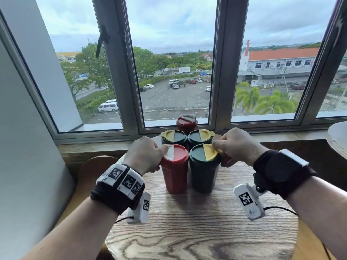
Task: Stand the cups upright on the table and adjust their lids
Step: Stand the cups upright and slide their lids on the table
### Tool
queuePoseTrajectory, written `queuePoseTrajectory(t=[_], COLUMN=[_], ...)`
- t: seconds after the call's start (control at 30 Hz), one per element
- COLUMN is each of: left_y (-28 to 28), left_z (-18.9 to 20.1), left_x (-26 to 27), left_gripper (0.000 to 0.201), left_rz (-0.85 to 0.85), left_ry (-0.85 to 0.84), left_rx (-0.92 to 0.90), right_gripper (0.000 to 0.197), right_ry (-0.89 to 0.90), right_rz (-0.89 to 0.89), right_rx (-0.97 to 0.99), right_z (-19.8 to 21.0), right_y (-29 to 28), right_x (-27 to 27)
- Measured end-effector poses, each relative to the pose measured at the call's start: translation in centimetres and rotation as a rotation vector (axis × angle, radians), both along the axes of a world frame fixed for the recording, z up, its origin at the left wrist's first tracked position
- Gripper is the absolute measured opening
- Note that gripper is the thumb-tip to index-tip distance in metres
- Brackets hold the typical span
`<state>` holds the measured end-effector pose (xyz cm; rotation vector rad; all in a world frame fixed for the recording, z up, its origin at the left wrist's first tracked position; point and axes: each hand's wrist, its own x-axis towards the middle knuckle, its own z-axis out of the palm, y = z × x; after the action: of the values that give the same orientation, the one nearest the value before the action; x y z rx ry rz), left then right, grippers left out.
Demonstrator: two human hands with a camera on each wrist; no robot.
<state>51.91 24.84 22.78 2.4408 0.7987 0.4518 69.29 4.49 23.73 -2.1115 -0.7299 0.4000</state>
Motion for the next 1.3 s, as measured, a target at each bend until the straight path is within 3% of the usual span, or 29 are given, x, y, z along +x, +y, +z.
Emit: queuePoseTrajectory(t=[0.17,0.27,0.37,0.43,0.47,0.57,0.63,0.87,1.2,1.3], left_y=[0.1,0.3,0.7,0.7,0.7,0.7,0.6,-0.1,0.0,0.2], left_z=[0.3,0.4,0.0,-0.3,-0.5,-1.2,-1.7,-2.5,-2.7,-2.7], left_x=[0.0,-0.3,-0.9,-1.4,-1.7,-2.1,-2.1,-1.9,-1.9,-2.0], left_gripper=[0.05,0.051,0.058,0.067,0.077,0.11,0.117,0.094,0.093,0.094], left_rz=[-0.011,-0.007,-0.049,-0.141,-0.193,-0.282,-0.291,-0.225,-0.235,-0.249], left_ry=[0.048,0.117,0.095,0.015,-0.021,-0.032,-0.035,-0.125,-0.11,-0.092], left_rx=[-0.041,0.022,0.15,0.14,0.127,0.162,0.171,0.204,0.159,0.154], right_gripper=[0.032,0.037,0.043,0.043,0.047,0.09,0.097,0.087,0.095,0.084], right_ry=[-0.004,-0.012,-0.186,-0.316,-0.356,-0.483,-0.494,-0.554,-0.529,-0.512], right_rz=[0.006,0.043,0.098,0.169,0.196,0.223,0.225,0.125,0.117,0.124], right_rx=[-0.008,-0.046,-0.071,-0.08,-0.108,-0.148,-0.099,-0.05,-0.009,-0.035], right_z=[-0.2,-0.1,-0.1,-0.2,-0.4,-1.4,-1.8,-2.5,-3.0,-2.2], right_y=[-0.2,-0.5,-1.4,-2.3,-2.7,-3.2,-3.0,-2.7,-2.6,-3.2], right_x=[0.3,0.3,0.2,-0.2,-0.6,-1.2,-1.7,-3.0,-3.1,-3.2])
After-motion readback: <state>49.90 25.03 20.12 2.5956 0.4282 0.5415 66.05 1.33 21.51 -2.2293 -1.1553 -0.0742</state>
